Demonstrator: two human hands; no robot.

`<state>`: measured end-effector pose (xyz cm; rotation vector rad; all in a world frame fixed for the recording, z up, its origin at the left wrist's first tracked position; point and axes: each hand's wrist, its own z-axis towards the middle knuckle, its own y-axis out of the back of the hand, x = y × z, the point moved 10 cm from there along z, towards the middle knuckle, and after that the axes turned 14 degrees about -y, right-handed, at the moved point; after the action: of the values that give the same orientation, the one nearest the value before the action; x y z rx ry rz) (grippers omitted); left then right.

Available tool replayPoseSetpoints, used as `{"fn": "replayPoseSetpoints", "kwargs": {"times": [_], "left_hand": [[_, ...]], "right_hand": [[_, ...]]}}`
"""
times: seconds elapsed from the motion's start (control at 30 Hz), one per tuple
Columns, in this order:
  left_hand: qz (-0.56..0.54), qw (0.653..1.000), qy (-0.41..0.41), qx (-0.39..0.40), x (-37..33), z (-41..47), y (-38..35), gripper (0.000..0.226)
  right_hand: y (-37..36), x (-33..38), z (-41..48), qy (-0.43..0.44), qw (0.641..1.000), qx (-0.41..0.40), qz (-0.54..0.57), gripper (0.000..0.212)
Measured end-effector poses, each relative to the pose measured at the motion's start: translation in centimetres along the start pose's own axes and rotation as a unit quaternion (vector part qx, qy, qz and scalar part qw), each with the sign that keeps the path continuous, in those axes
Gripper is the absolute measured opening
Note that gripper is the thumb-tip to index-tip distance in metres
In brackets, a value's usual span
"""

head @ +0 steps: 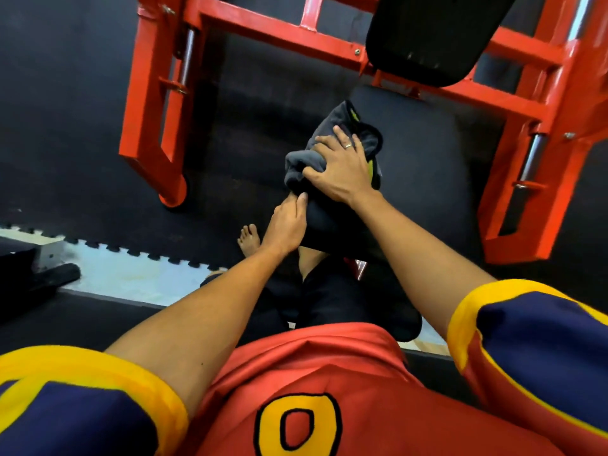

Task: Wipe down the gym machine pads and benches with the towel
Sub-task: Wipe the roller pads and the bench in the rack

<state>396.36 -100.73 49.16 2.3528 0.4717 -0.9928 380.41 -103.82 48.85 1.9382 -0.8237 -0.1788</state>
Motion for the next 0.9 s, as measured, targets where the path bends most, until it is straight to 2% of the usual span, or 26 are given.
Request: {"fn": "replayPoseSetpoints", "kwargs": {"times": [0.07, 0.17, 0.27, 0.37, 0.47, 0.63, 0.9], "left_hand": [[0.003, 1.0, 0.014, 0.014, 1.3, -0.7, 0.5, 0.038], [-0.008, 0.999, -0.037, 0.03, 2.3, -1.0, 1.2, 0.036], [-0.008, 0.995, -0.097, 0.027, 2.2, -0.7, 2.1, 0.043], [-0.005, 0.993, -0.113, 0.025, 3.1, -0.5, 2.7, 0.035], [-0.008, 0.995, -0.098, 0.02, 4.0, -0.5, 3.3, 0.022], [-0.058, 0.996, -0.06, 0.023, 6.6, -1.8, 2.9, 0.019], [-0.132, 0.988, -0.066, 0.042, 6.9, -0.7, 2.2, 0.031]], "right_hand": [[-0.6, 0.6, -2.3, 0.018, 1.0, 0.002, 0.011, 0.075], [-0.5, 1.0, -2.5, 0.033, 0.999, 0.016, 0.011, 0.079], [-0.2, 0.6, -0.3, -0.037, 0.999, 0.025, -0.015, 0.073], [-0.8, 1.3, -0.5, -0.081, 0.996, 0.024, -0.033, 0.068], [-1.0, 2.2, -3.8, -0.086, 0.996, -0.015, -0.017, 0.068], [-2.2, 3.8, -11.0, -0.075, 0.991, -0.11, 0.01, 0.065], [-2.1, 4.4, -5.4, -0.183, 0.983, -0.022, -0.017, 0.059]]}}
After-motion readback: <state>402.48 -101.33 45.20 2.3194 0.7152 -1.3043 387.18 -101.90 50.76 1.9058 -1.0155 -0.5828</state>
